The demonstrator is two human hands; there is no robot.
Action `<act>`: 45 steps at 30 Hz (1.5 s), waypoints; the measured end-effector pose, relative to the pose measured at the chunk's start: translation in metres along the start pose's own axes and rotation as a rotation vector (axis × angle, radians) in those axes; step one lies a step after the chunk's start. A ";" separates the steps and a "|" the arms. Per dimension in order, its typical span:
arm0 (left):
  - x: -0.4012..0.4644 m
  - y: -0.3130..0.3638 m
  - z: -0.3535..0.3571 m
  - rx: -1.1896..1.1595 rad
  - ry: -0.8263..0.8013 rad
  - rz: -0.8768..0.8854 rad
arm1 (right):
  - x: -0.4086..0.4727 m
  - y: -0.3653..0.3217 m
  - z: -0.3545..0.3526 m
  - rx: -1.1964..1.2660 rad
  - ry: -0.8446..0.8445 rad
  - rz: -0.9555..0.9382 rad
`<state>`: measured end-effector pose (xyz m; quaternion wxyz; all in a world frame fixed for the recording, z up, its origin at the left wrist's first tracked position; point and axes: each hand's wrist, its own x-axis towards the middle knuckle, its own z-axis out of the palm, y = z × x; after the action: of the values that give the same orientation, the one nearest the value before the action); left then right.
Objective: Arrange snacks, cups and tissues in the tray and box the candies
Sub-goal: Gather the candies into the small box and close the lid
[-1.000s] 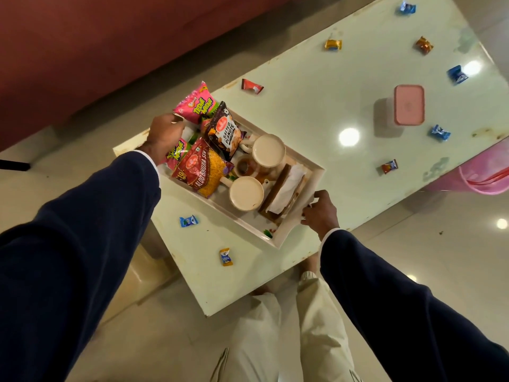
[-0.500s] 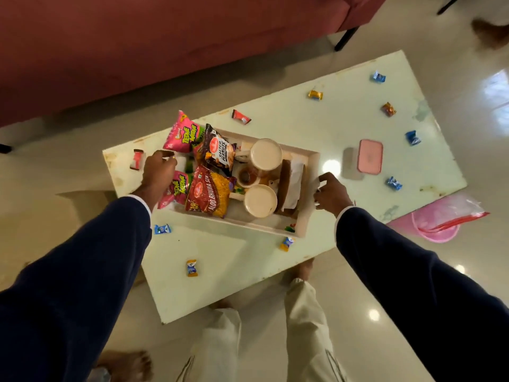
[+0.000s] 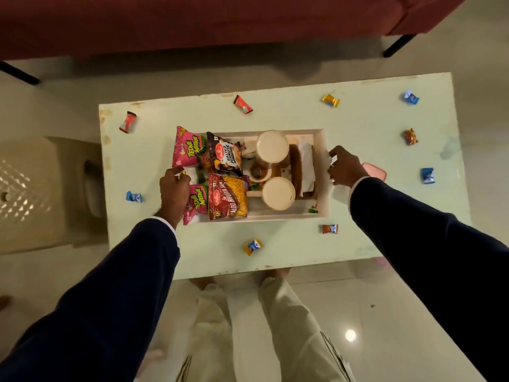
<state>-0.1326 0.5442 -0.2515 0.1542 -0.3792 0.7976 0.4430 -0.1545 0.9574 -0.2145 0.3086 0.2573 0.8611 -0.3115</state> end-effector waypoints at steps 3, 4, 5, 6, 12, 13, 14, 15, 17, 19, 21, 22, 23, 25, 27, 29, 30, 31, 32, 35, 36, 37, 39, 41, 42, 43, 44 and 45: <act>-0.004 -0.009 0.004 -0.024 0.004 -0.031 | 0.009 0.000 0.000 -0.020 -0.026 -0.021; -0.004 -0.012 0.005 -0.026 0.002 -0.038 | 0.011 -0.001 0.000 -0.030 -0.035 -0.027; -0.005 -0.014 0.006 -0.031 -0.002 -0.049 | 0.012 -0.001 0.001 -0.045 -0.041 -0.031; -0.007 -0.016 0.007 -0.045 -0.009 -0.062 | 0.013 -0.001 0.001 -0.060 -0.044 -0.031; -0.020 -0.021 0.016 -0.105 -0.074 -0.087 | 0.012 0.006 -0.003 -0.137 -0.052 -0.007; -0.022 -0.022 0.018 -0.106 -0.083 -0.089 | 0.012 0.007 -0.003 -0.135 -0.055 -0.001; -0.024 -0.022 0.019 -0.105 -0.092 -0.088 | 0.012 0.009 -0.004 -0.126 -0.057 0.002; -0.025 -0.022 0.020 -0.103 -0.098 -0.082 | 0.012 0.011 -0.003 -0.116 -0.061 0.003; -0.025 -0.022 0.020 -0.105 -0.103 -0.067 | 0.014 0.016 -0.002 -0.110 -0.066 0.000; -0.023 -0.023 0.021 -0.113 -0.101 -0.064 | 0.017 0.020 0.001 -0.111 -0.062 -0.004; -0.021 -0.021 0.021 -0.110 -0.110 -0.068 | 0.019 0.024 0.003 -0.107 -0.050 -0.013; -0.020 -0.021 0.020 -0.103 -0.117 -0.067 | 0.020 0.024 0.004 -0.106 -0.042 -0.018; -0.020 -0.021 0.020 -0.087 -0.121 -0.063 | 0.020 0.025 0.004 -0.107 -0.036 -0.023; -0.020 -0.022 0.020 -0.029 -0.124 -0.044 | 0.017 0.026 0.005 -0.119 -0.025 -0.039; -0.019 -0.021 0.019 0.046 -0.113 -0.016 | 0.014 0.026 0.005 -0.135 -0.010 -0.064; -0.021 -0.015 0.018 0.122 -0.099 -0.006 | 0.010 0.027 0.005 -0.167 0.012 -0.089; -0.024 -0.010 0.017 0.151 -0.097 -0.021 | 0.007 0.027 0.005 -0.182 0.024 -0.101; -0.028 -0.004 0.017 0.168 -0.093 -0.046 | 0.003 0.026 0.004 -0.190 0.038 -0.113; -0.032 0.002 0.018 0.183 -0.080 -0.069 | -0.001 0.026 0.002 -0.188 0.052 -0.122; -0.053 0.020 0.020 0.364 0.071 -0.036 | -0.023 0.023 -0.006 -0.138 0.099 -0.149; -0.062 0.026 0.020 0.437 0.145 0.013 | -0.032 0.022 -0.009 -0.116 0.117 -0.152; -0.072 0.031 0.021 0.482 0.211 0.064 | -0.041 0.023 -0.012 -0.094 0.134 -0.151; -0.091 0.042 0.021 0.494 0.282 0.161 | -0.065 0.028 -0.017 -0.052 0.160 -0.147; -0.105 0.053 0.023 0.445 0.282 0.246 | -0.089 0.037 -0.020 -0.033 0.171 -0.150; -0.109 0.057 0.026 0.422 0.255 0.300 | -0.099 0.042 -0.020 -0.038 0.179 -0.146; -0.115 0.063 0.031 0.404 0.205 0.377 | -0.109 0.048 -0.022 -0.046 0.197 -0.136; -0.122 0.068 0.036 0.383 0.133 0.472 | -0.116 0.054 -0.024 -0.055 0.217 -0.127; -0.128 0.073 0.045 0.349 0.043 0.575 | -0.121 0.062 -0.026 -0.065 0.235 -0.120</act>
<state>-0.1051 0.6643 -0.1589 0.0685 -0.1159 0.9389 0.3168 -0.0428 0.9867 -0.1379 0.1945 0.2299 0.9149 -0.2688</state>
